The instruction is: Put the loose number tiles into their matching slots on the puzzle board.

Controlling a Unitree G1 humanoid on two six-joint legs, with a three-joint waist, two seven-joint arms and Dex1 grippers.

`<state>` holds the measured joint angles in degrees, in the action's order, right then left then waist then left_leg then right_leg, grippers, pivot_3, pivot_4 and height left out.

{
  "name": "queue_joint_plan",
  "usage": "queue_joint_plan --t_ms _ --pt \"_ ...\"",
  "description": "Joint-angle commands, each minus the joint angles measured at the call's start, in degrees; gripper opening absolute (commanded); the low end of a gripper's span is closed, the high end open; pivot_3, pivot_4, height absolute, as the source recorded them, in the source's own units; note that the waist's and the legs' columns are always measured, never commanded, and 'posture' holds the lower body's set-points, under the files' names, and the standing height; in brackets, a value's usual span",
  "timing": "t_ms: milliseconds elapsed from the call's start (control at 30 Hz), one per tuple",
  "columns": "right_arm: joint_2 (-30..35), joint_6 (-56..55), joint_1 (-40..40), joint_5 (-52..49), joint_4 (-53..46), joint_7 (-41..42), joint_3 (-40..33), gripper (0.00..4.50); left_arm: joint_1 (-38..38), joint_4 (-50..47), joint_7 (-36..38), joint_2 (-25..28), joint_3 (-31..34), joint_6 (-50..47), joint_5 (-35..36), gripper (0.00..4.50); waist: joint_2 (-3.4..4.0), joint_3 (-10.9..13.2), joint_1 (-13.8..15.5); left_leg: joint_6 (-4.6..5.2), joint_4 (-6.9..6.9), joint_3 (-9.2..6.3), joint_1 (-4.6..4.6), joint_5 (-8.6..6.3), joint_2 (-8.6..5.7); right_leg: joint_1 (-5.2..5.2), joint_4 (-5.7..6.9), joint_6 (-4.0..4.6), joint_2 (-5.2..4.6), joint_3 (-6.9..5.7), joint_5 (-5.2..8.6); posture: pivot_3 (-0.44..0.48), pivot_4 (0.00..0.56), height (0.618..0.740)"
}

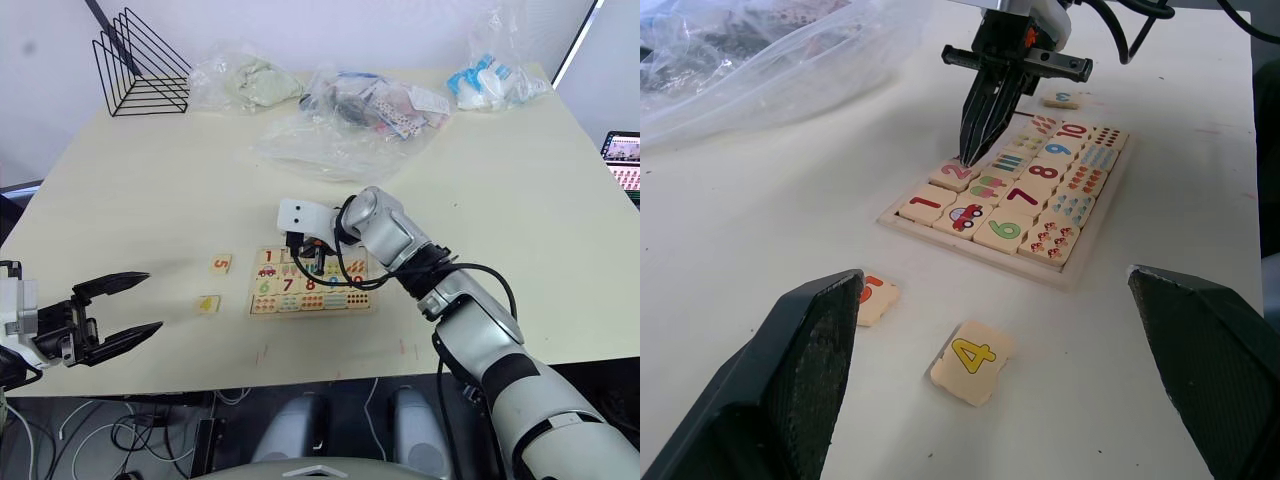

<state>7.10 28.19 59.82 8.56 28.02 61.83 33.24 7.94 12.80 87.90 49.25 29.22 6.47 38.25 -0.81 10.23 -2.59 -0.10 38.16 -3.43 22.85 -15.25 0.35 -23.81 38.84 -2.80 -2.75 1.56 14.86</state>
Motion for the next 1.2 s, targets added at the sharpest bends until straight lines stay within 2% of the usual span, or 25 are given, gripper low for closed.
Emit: queue_joint_plan --t_ms 33,767,1200 --pt "-0.62 -1.07 0.38 0.64 0.50 -0.13 0.11 0.01 0.13 -0.43 0.21 0.12 1.84 -0.15 0.39 4.50 0.00 0.00 0.00 0.00 0.00 0.00 0.00 0.00 0.00 0.00 0.00 0.00 0.00 0.00 0.00 0.000 0.150 0.740" --pt "-1.60 -7.55 -0.18 -0.90 1.58 -0.19 -2.59 0.01 -0.29 -0.65 0.02 -0.33 1.22 -0.14 0.26 4.50 0.01 0.00 0.02 0.00 0.00 0.00 -0.02 0.00 0.00 0.01 0.00 0.00 0.00 0.00 0.00 0.000 0.150 0.740" --pt "2.84 -4.79 -9.31 -10.80 -17.59 -1.11 -13.42 0.01 0.03 -1.19 -1.63 -1.76 1.03 -1.21 0.13 4.50 -0.01 0.00 0.13 0.00 0.00 -0.01 -0.01 0.00 0.02 0.03 -0.01 0.00 -0.01 0.00 0.00 0.000 0.150 0.740"
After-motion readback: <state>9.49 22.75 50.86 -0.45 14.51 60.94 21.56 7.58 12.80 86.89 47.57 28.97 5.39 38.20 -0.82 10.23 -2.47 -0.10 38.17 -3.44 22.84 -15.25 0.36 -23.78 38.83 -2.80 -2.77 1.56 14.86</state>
